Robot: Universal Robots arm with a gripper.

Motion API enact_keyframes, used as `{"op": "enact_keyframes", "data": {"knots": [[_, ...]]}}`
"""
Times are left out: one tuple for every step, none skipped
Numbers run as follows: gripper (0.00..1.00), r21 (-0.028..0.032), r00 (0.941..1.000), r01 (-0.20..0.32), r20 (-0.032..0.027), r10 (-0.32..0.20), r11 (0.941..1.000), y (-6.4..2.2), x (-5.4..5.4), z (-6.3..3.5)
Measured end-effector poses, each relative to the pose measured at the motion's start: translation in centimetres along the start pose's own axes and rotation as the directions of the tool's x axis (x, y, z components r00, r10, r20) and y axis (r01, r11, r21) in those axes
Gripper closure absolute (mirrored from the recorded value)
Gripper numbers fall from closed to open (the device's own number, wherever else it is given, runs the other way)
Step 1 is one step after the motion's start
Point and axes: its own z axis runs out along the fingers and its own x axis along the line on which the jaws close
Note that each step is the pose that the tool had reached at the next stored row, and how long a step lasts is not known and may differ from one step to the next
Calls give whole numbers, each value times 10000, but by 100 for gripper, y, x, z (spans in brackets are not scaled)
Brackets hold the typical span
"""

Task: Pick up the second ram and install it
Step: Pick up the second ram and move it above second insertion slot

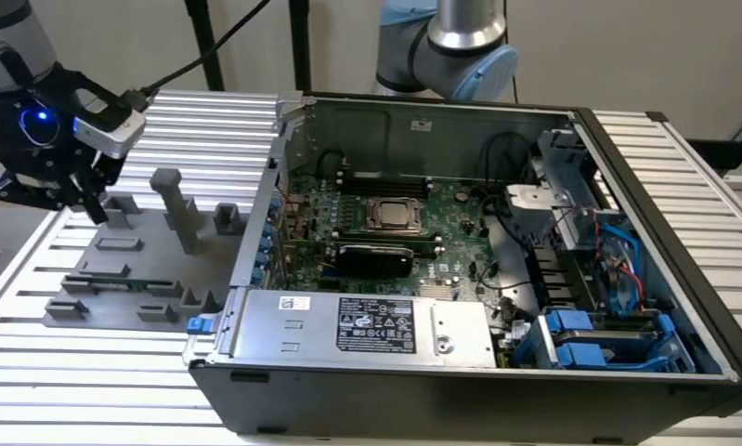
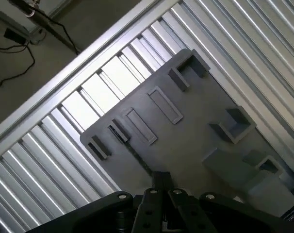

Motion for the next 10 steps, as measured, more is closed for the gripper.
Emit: {"op": "enact_keyframes", "data": {"knots": [[100,-1,9998,181,-8,-181,9998,0,0,7],[100,-2,9993,367,-17,-367,9993,-1,0,15],[100,-3,9985,544,-24,-544,9985,-1,0,23],[100,-4,9974,724,-32,-724,9974,-1,0,30],[100,-5,9959,902,-40,-902,9959,-1,0,37],[100,-7,9941,1082,-48,-1082,9941,-2,0,44],[100,-9,9920,1260,-56,-1260,9920,-2,0,51],[100,-9,9896,1438,-65,-1438,9896,-3,0,57],[100,-10,9867,1627,-76,-1627,9867,-3,0,62],[100,-10,9836,1803,-86,-1803,9836,-3,0,68]]}}
